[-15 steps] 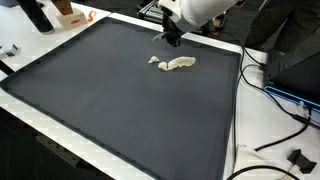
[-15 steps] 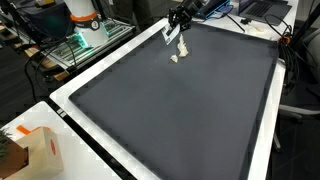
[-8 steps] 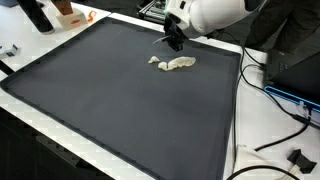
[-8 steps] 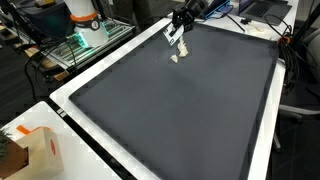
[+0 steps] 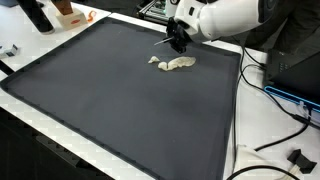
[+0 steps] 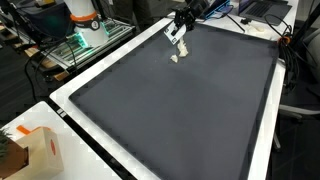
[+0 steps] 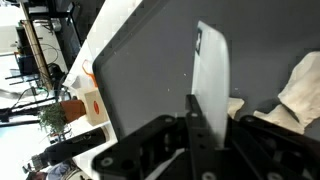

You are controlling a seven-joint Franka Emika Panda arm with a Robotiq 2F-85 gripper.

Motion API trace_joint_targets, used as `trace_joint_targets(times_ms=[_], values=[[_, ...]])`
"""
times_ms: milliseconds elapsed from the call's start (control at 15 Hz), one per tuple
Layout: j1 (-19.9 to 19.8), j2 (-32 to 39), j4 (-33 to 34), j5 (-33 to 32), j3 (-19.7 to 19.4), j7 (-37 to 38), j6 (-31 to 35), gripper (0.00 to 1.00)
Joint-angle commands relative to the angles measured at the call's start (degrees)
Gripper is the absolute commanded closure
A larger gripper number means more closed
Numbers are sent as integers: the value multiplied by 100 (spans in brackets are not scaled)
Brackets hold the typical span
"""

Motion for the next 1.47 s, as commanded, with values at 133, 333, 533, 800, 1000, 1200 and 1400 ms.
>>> trace_joint_targets(times_ms=[133,333,533,800,1000,1200,1400], values=[[190,174,178,-318,-25,-349,-236,99],[232,175,171,-420,-2,-511,-221,99],[264,125,124,-477,21,-633,-184,99],[293,28,16,-531,65,-824,-106,99],[302,-50,-58,-580,105,-961,-42,99],[303,-153,-148,-610,151,-1096,39,99],[295,-283,-260,-666,227,-1373,191,99]])
